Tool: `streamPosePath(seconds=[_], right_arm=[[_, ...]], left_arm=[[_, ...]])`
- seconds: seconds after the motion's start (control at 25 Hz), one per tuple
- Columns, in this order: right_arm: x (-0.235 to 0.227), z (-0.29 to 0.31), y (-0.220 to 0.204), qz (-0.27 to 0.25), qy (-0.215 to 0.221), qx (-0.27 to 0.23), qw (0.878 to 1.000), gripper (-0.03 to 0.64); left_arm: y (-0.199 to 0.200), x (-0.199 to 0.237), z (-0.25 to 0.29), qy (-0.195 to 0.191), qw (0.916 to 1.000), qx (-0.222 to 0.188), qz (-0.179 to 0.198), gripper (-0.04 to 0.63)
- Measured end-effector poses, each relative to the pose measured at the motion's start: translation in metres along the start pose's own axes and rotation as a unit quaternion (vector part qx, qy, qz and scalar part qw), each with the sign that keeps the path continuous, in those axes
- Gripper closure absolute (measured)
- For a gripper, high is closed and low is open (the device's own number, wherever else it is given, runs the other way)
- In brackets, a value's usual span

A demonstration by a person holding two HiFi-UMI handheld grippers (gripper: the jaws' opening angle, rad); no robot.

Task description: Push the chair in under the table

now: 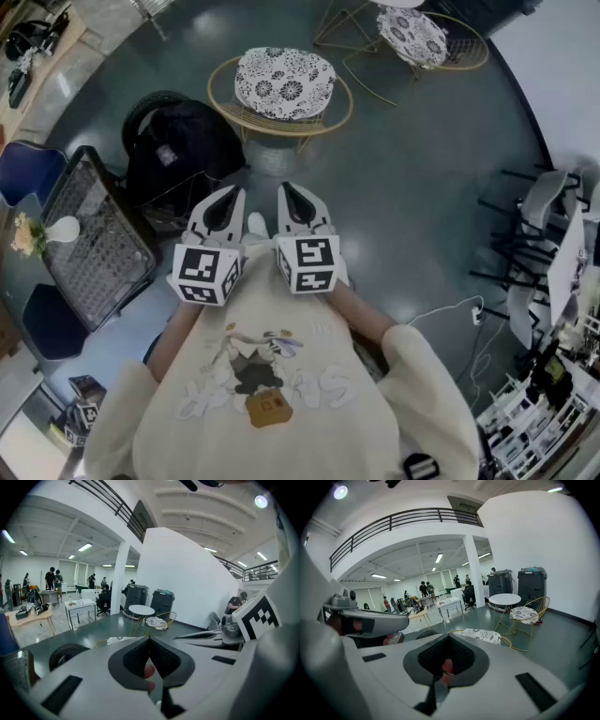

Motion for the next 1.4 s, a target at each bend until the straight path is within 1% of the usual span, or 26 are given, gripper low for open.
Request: streamPosePath(seconds=[0.16, 0.48, 0.76, 0.92, 1.12, 1.24, 1.4], right_arm=[[0.006, 0.000, 0.004, 0.000, -0.007, -0.003, 1.000, 0.609], [0.019, 0.004, 0.002, -0.001, -0.014, -0.004, 1.000, 0.609], [0.019, 0.001, -0.006, 0.030, -0.031, -0.004, 0.999, 0.609], [0.022, -0.001, -0.008, 0.030, -0.044, -0.003, 0.999, 0.609], [0.031, 0.000, -0.011, 0.024, -0.050, 0.004, 0.998, 0.608], [0.033, 0.002, -0.011, 0.013, -0.060, 0.009, 0.998, 0.609], [0.040, -0.006, -0.018, -0.013, -0.081, 0.014, 0.997, 0.609]], left_arm=[[0.003, 0.004, -0.005, -0.002, 1.0000, 0.001, 0.001, 0.595], [-0.004, 0.020, -0.015, -0.006, 0.9999, 0.000, -0.011, 0.595], [-0.010, 0.027, -0.021, -0.014, 0.9996, 0.005, -0.024, 0.595], [-0.013, 0.030, -0.025, -0.015, 0.9994, 0.002, -0.030, 0.595], [-0.017, 0.041, -0.033, -0.017, 0.9989, -0.003, -0.043, 0.595], [-0.022, 0.051, -0.033, -0.021, 0.9976, -0.005, -0.066, 0.595], [-0.034, 0.066, -0.031, -0.020, 0.9910, 0.003, -0.132, 0.595]])
Point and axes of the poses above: the fingertips, and each gripper's own axes: z forward along the fingers, x to its left, y out of its top, the point moved 5 cm from there along -z, backward along the fingers, and after that the axes turned 4 degrees about -y, right-handed, at the moved point
